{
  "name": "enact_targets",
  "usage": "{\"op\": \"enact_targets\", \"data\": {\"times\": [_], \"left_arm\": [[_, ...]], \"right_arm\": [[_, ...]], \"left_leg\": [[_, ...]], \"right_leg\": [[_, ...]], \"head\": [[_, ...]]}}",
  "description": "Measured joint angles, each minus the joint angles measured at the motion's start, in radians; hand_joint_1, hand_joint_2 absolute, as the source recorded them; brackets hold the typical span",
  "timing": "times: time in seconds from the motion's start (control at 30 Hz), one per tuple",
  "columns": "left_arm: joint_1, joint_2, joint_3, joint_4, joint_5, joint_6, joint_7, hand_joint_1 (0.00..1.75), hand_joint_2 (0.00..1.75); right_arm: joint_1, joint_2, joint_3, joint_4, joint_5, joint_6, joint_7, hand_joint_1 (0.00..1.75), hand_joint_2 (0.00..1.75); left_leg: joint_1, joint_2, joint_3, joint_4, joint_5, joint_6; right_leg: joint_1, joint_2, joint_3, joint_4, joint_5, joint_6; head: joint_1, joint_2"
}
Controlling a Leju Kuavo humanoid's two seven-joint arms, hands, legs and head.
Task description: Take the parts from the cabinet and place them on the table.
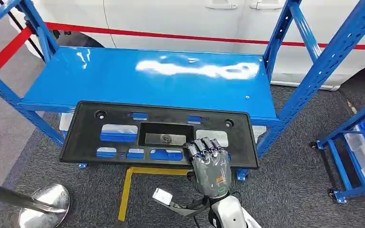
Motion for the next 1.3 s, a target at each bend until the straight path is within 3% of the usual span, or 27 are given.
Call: {"op": "enact_targets", "data": {"times": [0.07, 0.1, 0.13, 0.17, 0.23, 0.27, 0.3, 0.37, 0.43, 0.47, 0.57, 0.6, 0.63, 0.7, 0.77, 0.8, 0.83, 0.87, 0.93, 0.97, 1.0, 1.1, 1.13, 1.17, 1.2, 1.27, 1.3], "left_arm": [[0.001, 0.0, 0.0, 0.0, 0.0, 0.0, 0.001, 0.0, 1.75], [0.003, 0.0, 0.0, 0.0, 0.0, 0.0, 0.002, 0.0, 1.75], [0.002, 0.0, 0.0, 0.0, 0.001, 0.0, 0.002, 0.0, 1.75], [0.001, 0.0, 0.0, 0.0, 0.001, 0.0, 0.002, 0.0, 1.75], [-0.001, 0.0, 0.0, 0.0, 0.001, 0.0, 0.002, 0.0, 1.75], [0.0, 0.0, 0.0, 0.0, 0.001, 0.0, 0.002, 0.0, 1.75], [0.001, 0.0, 0.0, 0.0, 0.001, 0.0, 0.002, 0.0, 1.75], [0.001, 0.0, 0.0, 0.0, 0.002, 0.0, 0.002, 0.0, 1.75], [0.001, -0.001, 0.0, 0.0, 0.002, 0.0, 0.002, 0.0, 1.75], [0.001, -0.001, 0.0, 0.0, 0.003, 0.0, 0.002, 0.0, 1.75], [0.0, -0.001, 0.0, 0.0, 0.006, 0.0, 0.0, 0.0, 1.75], [0.0, -0.001, 0.0, 0.0, 0.008, 0.0, 0.0, 0.0, 1.75], [0.002, -0.001, 0.0, 0.0, 0.008, 0.0, 0.001, 0.0, 1.75], [0.001, -0.001, 0.0, 0.0, 0.009, 0.002, 0.001, 0.0, 1.75], [0.002, -0.001, 0.0, 0.0, 0.009, 0.002, 0.001, 0.0, 1.75], [0.002, -0.001, 0.0, 0.0, 0.009, 0.002, 0.001, 0.0, 1.75], [0.002, -0.001, 0.0, 0.0, 0.009, 0.002, 0.001, 0.0, 1.75], [0.002, -0.001, 0.0, 0.0, 0.009, 0.002, 0.001, 0.0, 1.75], [0.001, -0.001, 0.0, 0.0, 0.009, 0.003, 0.001, 0.0, 1.75], [-0.002, -0.001, 0.0, 0.0, 0.009, 0.003, 0.001, 0.0, 1.75], [-0.002, -0.001, 0.0, 0.0, 0.009, 0.003, 0.0, 0.0, 1.75], [-0.001, 0.0, 0.0, 0.0, 0.01, 0.003, 0.0, 0.0, 1.75], [-0.001, -0.001, 0.0, 0.0, 0.01, 0.003, 0.0, 0.0, 1.75], [-0.003, -0.002, 0.0, 0.0, 0.01, 0.003, 0.0, 0.0, 1.75], [-0.003, -0.002, 0.0, 0.0, 0.011, 0.003, 0.0, 0.0, 1.75], [-0.003, -0.002, 0.0, 0.0, 0.012, 0.003, -0.001, 0.0, 1.75], [-0.002, -0.001, 0.0, 0.0, 0.012, 0.003, -0.001, 0.0, 1.75]], "right_arm": [[-0.001, 0.001, 0.0, 0.0, 0.0, 0.0, -0.003, 1.75, 1.75], [0.0, 0.001, 0.0, 0.0, -0.001, 0.0, -0.004, 1.75, 1.75], [0.0, 0.0, -0.001, 0.0, -0.001, 0.0, -0.005, 1.75, 1.75], [-0.001, 0.0, -0.002, 0.0, -0.001, 0.0, -0.005, 1.75, 1.75], [0.0, 0.0, -0.002, 0.0, -0.001, 0.0, -0.005, 1.75, 1.75], [0.002, 0.0, -0.002, 0.0, -0.001, 0.0, -0.005, 1.75, 1.75], [0.002, 0.0, -0.002, 0.001, -0.001, 0.0, -0.006, 1.75, 1.75], [0.002, 0.0, -0.002, 0.002, -0.001, 0.0, -0.006, 1.75, 1.75], [-0.001, 0.0, -0.003, 0.002, -0.001, -0.001, -0.007, 1.75, 1.75], [-0.003, 0.0, -0.003, 0.001, -0.002, 0.0, -0.008, 1.75, 1.75], [-0.003, 0.0, -0.003, 0.0, -0.002, -0.001, -0.012, 1.75, 1.75], [-0.003, 0.0, -0.003, 0.0, -0.003, -0.001, -0.013, 1.75, 1.75], [-0.003, 0.001, -0.003, 0.0, -0.003, -0.001, -0.014, 1.75, 1.75], [-0.005, 0.003, -0.003, 0.0, -0.003, -0.001, -0.014, 1.75, 1.75], [-0.004, 0.005, -0.003, 0.0, -0.003, -0.001, -0.014, 1.75, 1.75], [-0.003, 0.005, -0.003, 0.001, -0.003, -0.001, -0.014, 1.75, 1.75], [-0.003, 0.005, -0.003, 0.002, -0.003, -0.001, -0.014, 1.75, 1.75], [-0.003, 0.005, -0.003, 0.002, -0.003, -0.001, -0.014, 1.75, 1.75], [-0.003, 0.005, -0.003, 0.002, -0.003, -0.001, -0.016, 1.75, 1.75], [-0.003, 0.006, -0.003, 0.001, -0.005, -0.002, -0.016, 1.75, 1.75], [-0.003, 0.006, -0.004, 0.001, -0.006, -0.002, -0.016, 1.75, 1.75], [-0.004, 0.009, -0.004, 0.001, -0.006, -0.002, -0.017, 1.75, 1.75], [-0.003, 0.008, -0.004, 0.002, -0.008, -0.002, -0.017, 1.75, 1.75], [-0.003, 0.008, -0.005, 0.002, -0.012, -0.002, -0.017, 1.75, 1.75], [-0.004, 0.008, -0.006, 0.002, -0.019, -0.002, -0.018, 1.75, 1.75], [-0.003, 0.008, -0.007, 0.002, -0.026, -0.002, -0.019, 1.75, 1.75], [-0.003, 0.008, -0.007, 0.003, -0.028, -0.002, -0.02, 1.75, 1.75]], "left_leg": [[-0.005, 0.0, -0.012, -0.001, 0.006, 0.005], [0.001, 0.001, -0.015, -0.01, 0.018, 0.014], [0.007, 0.008, -0.015, -0.015, 0.03, 0.02], [0.006, 0.007, -0.026, -0.015, 0.039, 0.03], [0.005, 0.008, -0.05, -0.014, 0.057, 0.037], [0.005, 0.009, -0.063, -0.013, 0.066, 0.037], [0.005, 0.01, -0.076, -0.009, 0.073, 0.035], [0.006, 0.01, -0.098, 0.0, 0.082, 0.031], [0.007, 0.009, -0.115, 0.013, 0.088, 0.025], [0.004, 0.009, -0.123, 0.016, 0.092, 0.019], [0.006, 0.01, -0.126, 0.014, 0.111, -0.003], [0.005, 0.009, -0.127, 0.009, 0.119, -0.012], [0.009, 0.007, -0.135, 0.018, 0.11, -0.016], [0.009, 0.005, -0.166, 0.094, 0.018, -0.023], [0.011, 0.005, -0.212, 0.25, -0.077, -0.031], [0.011, 0.005, -0.221, 0.3, -0.09, -0.034], [0.012, 0.005, -0.21, 0.307, -0.078, -0.036], [0.013, 0.005, -0.177, 0.273, -0.046, -0.038], [0.017, 0.006, -0.065, 0.114, 0.015, -0.037], [0.017, 0.005, -0.015, 0.023, -0.008, -0.033], [0.008, 0.001, 0.0, 0.006, -0.006, -0.024], [0.004, -0.001, -0.022, 0.011, 0.004, -0.006], [0.011, 0.001, -0.027, -0.001, 0.018, 0.007], [0.012, 0.007, -0.029, -0.001, 0.029, 0.015], [0.012, 0.007, -0.042, -0.001, 0.038, 0.025], [0.01, 0.008, -0.069, 0.001, 0.059, 0.029], [0.009, 0.009, -0.083, 0.003, 0.067, 0.029]], "right_leg": [[-0.004, -0.001, -0.001, -0.003, 0.013, 0.011], [0.001, 0.0, -0.002, -0.005, 0.02, 0.019], [-0.004, 0.003, -0.008, 0.006, 0.003, 0.024], [-0.004, 0.005, -0.022, 0.034, -0.04, 0.028], [-0.011, 0.006, -0.069, 0.176, -0.152, 0.037], [-0.013, 0.006, -0.09, 0.25, -0.184, 0.043], [-0.017, 0.006, -0.096, 0.293, -0.188, 0.047], [-0.023, 0.006, -0.04, 0.239, -0.135, 0.05], [-0.026, 0.005, 0.08, 0.062, -0.082, 0.045], [-0.023, 0.006, 0.117, -0.005, -0.11, 0.039], [-0.012, 0.008, 0.105, -0.006, -0.09, 0.026], [-0.011, 0.007, 0.1, -0.011, -0.081, 0.015], [-0.025, 0.003, 0.096, -0.024, -0.065, 0.002], [-0.022, 0.001, 0.077, -0.028, -0.046, -0.015], [-0.018, 0.0, 0.05, -0.025, -0.028, -0.017], [-0.017, -0.001, 0.036, -0.022, -0.02, -0.016], [-0.017, -0.001, 0.023, -0.018, -0.013, -0.014], [-0.018, -0.001, 0.01, -0.013, -0.007, -0.011], [-0.019, 0.0, -0.012, -0.001, 0.005, -0.004], [-0.019, 0.0, -0.021, 0.007, 0.01, 0.002], [-0.016, 0.001, -0.028, 0.011, 0.016, 0.01], [-0.017, 0.001, -0.027, 0.003, 0.037, 0.029], [-0.017, 0.003, -0.031, 0.004, 0.041, 0.037], [-0.021, 0.005, -0.039, 0.02, 0.01, 0.04], [-0.02, 0.006, -0.056, 0.069, -0.054, 0.043], [-0.021, 0.006, -0.094, 0.215, -0.161, 0.05], [-0.021, 0.006, -0.105, 0.272, -0.18, 0.052]], "head": [[0.0, 0.0], [0.001, 0.0], [0.0, 0.0], [0.001, 0.0], [0.002, 0.0], [0.002, 0.0], [0.002, 0.0], [0.002, 0.0], [0.002, 0.0], [0.002, 0.0], [0.0, 0.0], [0.002, 0.0], [0.001, 0.0], [-0.001, 0.0], [-0.001, 0.0], [-0.002, 0.0], [-0.002, 0.0], [-0.002, 0.0], [-0.002, 0.0], [-0.002, 0.0], [0.0, 0.0], [0.0, 0.0], [0.0, 0.0], [0.0, 0.0], [0.001, 0.0], [0.0, 0.0], [0.0, 0.0]]}}
